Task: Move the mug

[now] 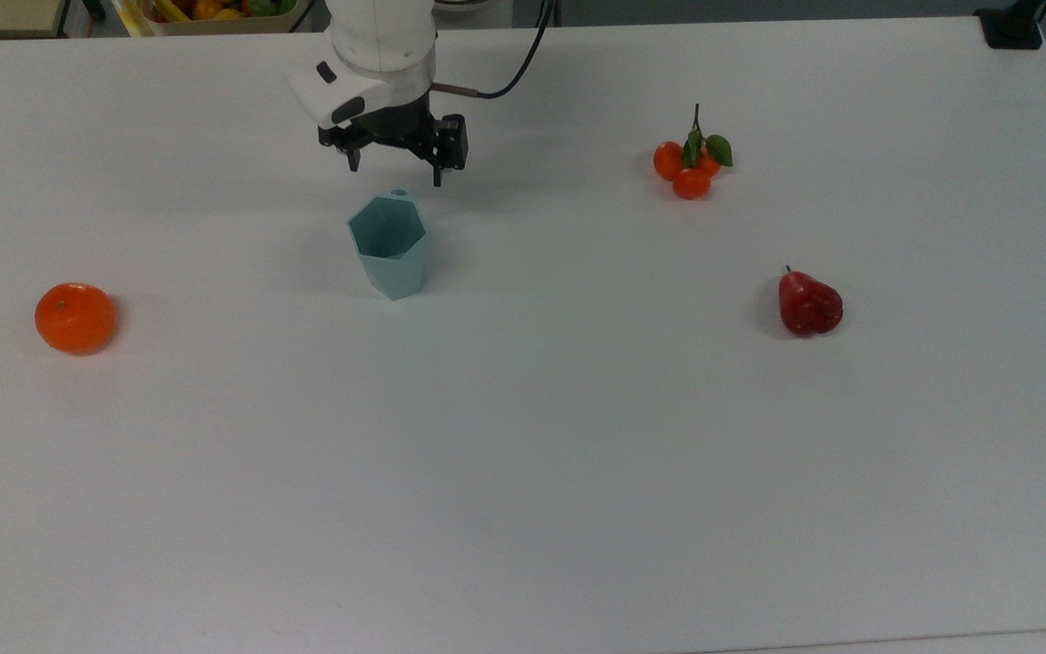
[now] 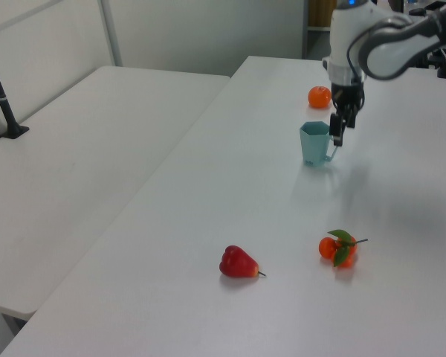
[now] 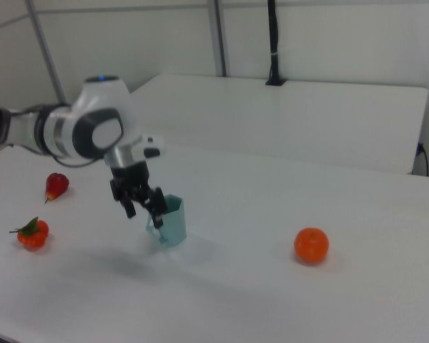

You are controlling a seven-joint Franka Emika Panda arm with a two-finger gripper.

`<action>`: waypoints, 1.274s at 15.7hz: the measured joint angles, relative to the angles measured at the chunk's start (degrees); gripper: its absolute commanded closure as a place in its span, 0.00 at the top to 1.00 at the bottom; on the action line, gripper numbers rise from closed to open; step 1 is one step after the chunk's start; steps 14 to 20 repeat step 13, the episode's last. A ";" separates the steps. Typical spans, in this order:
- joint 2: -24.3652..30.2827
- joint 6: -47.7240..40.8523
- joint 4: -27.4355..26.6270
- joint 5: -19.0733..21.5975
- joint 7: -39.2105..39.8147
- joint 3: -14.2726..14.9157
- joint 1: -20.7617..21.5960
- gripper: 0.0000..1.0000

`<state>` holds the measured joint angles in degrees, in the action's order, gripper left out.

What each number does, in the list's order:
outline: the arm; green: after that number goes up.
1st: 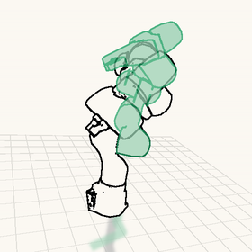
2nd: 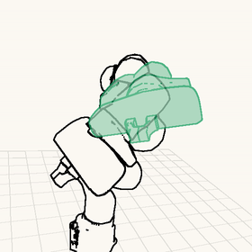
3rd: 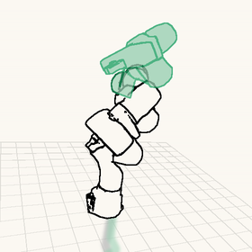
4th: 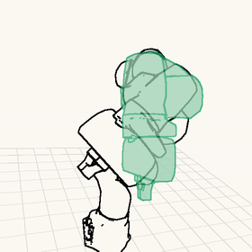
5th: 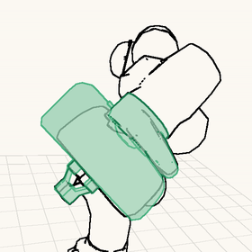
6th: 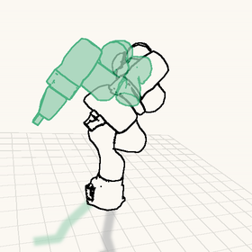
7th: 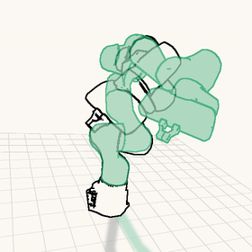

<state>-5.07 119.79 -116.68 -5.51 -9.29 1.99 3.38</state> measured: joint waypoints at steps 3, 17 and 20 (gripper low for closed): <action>0.41 -10.75 10.17 -0.01 0.00 -0.31 0.57 1.00; 3.39 -25.97 25.07 0.06 0.00 -0.01 0.44 1.00; 3.39 -25.97 25.07 0.06 0.00 -0.01 0.44 1.00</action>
